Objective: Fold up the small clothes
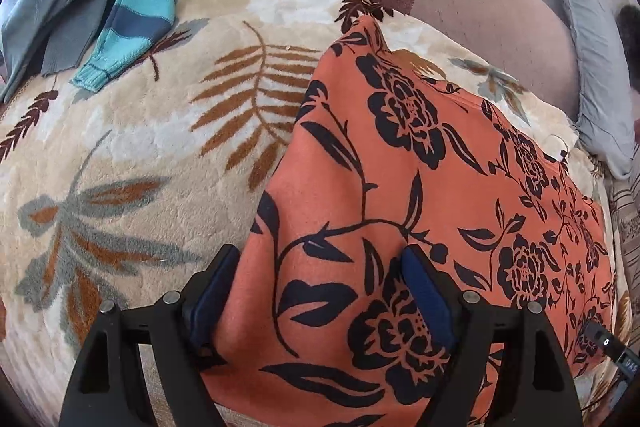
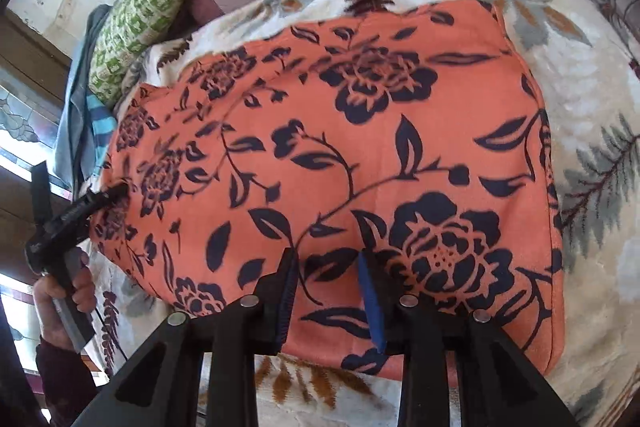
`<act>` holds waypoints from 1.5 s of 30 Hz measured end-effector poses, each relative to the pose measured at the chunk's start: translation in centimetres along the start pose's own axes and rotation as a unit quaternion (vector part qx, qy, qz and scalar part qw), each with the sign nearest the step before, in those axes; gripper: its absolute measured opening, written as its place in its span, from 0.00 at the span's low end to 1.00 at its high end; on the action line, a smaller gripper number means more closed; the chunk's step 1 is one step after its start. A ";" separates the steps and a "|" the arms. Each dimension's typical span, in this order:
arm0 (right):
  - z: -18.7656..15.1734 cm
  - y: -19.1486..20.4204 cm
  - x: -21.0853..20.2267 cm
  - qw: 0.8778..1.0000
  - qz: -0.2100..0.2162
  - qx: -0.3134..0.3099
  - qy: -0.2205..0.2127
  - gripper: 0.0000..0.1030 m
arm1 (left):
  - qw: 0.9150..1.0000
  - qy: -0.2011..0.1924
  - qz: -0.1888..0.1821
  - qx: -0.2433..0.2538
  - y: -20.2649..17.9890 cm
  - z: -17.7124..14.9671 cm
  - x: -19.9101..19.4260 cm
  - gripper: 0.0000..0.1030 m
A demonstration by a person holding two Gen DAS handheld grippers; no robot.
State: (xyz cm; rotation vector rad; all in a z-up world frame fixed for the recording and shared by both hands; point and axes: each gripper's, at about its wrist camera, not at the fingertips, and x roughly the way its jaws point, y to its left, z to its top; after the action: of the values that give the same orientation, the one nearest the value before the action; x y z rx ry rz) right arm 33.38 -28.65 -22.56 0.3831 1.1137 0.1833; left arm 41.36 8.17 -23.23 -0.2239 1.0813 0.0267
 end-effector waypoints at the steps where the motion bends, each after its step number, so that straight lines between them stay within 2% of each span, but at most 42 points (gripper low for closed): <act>1: 0.4 0.3 0.0 1.000 -0.003 -0.002 -0.010 0.33 | 1.000 -0.003 0.001 0.004 -0.2 0.0 -0.2 0.81; 5: 2.9 1.8 1.1 0.999 -0.030 -0.011 -0.044 0.33 | 0.999 -0.032 -0.007 0.030 -1.7 -0.2 -1.5 0.81; 7: 4.1 2.3 1.9 0.998 -0.035 -0.004 -0.057 0.33 | 0.997 -0.054 -0.025 0.054 -3.0 -0.3 -2.5 0.81; 9: 4.7 2.8 2.6 0.997 -0.037 -0.004 -0.063 0.33 | 0.994 -0.066 -0.025 0.086 -4.5 -0.6 -2.9 0.85; 10: 4.7 3.1 3.2 0.997 -0.043 -0.009 -0.060 0.38 | 0.992 -0.066 -0.017 0.103 -5.2 -0.9 -2.7 0.87; 11: 4.6 3.2 4.1 0.997 -0.051 -0.018 -0.048 0.55 | 0.991 -0.061 -0.002 0.119 -5.7 -1.0 -2.3 0.87; 12: 4.3 3.3 5.2 0.997 -0.058 -0.029 -0.031 0.59 | 0.990 -0.052 0.018 0.133 -6.1 -1.2 -1.7 0.87; 14: 3.7 4.1 5.3 0.993 -0.086 -0.060 -0.047 0.59 | 0.987 -0.028 0.061 0.146 -5.9 -1.3 -0.1 0.87; 16: 3.5 4.9 4.9 0.992 -0.095 -0.073 -0.039 0.59 | 0.993 -0.013 0.038 0.111 -4.3 -1.0 -0.2 0.87; 17: 3.4 4.9 4.5 0.993 -0.080 -0.069 -0.042 0.59 | 0.996 -0.008 0.024 0.083 -3.4 -0.7 -0.6 0.87; 19: 2.9 5.2 3.4 0.995 -0.050 -0.063 -0.056 0.59 | 0.999 -0.021 -0.008 0.038 -1.7 -0.3 -2.0 0.87; 21: 2.4 6.0 2.6 0.995 -0.040 -0.072 -0.061 0.59 | 0.999 -0.036 -0.021 0.004 -0.1 0.0 -3.6 0.87; 24: 0.8 7.8 1.7 0.993 -0.021 -0.094 -0.064 0.59 | 0.998 -0.052 -0.010 -0.024 1.7 -0.2 -5.1 0.87; 27: -1.2 9.6 2.7 0.992 -0.015 -0.117 -0.033 0.59 | 0.999 -0.037 0.015 -0.030 3.0 -0.9 -5.0 0.87; 29: -2.7 10.5 4.4 0.988 -0.052 -0.145 -0.006 0.60 | 0.999 -0.009 0.036 -0.031 3.5 -1.6 -4.0 0.87; 30: -3.3 11.2 4.6 0.983 -0.073 -0.170 -0.019 0.60 | 0.999 0.010 0.046 -0.026 3.8 -1.9 -3.2 0.87; 32: -3.8 12.1 4.3 0.977 -0.092 -0.189 -0.023 0.59 | 0.999 0.022 0.037 -0.034 4.4 -2.6 -2.8 0.89; 34: -3.8 11.6 3.1 0.985 -0.055 -0.160 -0.032 0.60 | 0.998 0.014 0.030 -0.049 4.9 -2.8 -3.7 0.89; 36: -3.9 11.0 1.3 0.989 -0.017 -0.136 -0.052 0.59 | 0.998 -0.004 0.042 -0.050 5.2 -3.2 -5.2 0.89; 38: -4.0 10.7 -0.4 0.987 -0.023 -0.138 -0.082 0.59 | 0.997 -0.012 0.044 -0.055 5.6 -3.6 -6.4 0.89; 40: -4.0 10.0 -1.7 0.984 -0.038 -0.138 -0.106 0.59 | 0.997 -0.010 0.030 -0.068 6.1 -4.2 -7.2 0.89; 43: -3.5 7.8 -2.7 0.988 -0.039 -0.098 -0.112 0.59 | 0.996 0.011 0.012 -0.090 6.6 -5.6 -7.3 0.89; 45: -3.1 6.2 -2.9 0.992 -0.029 -0.063 -0.109 0.59 | 0.994 0.021 -0.023 -0.108 6.3 -6.2 -6.7 0.88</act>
State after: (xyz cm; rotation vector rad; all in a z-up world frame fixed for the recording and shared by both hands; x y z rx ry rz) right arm 29.60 -23.26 -18.86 0.2500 0.8918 0.1552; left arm 31.94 13.70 -21.25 -0.4457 1.1145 0.0979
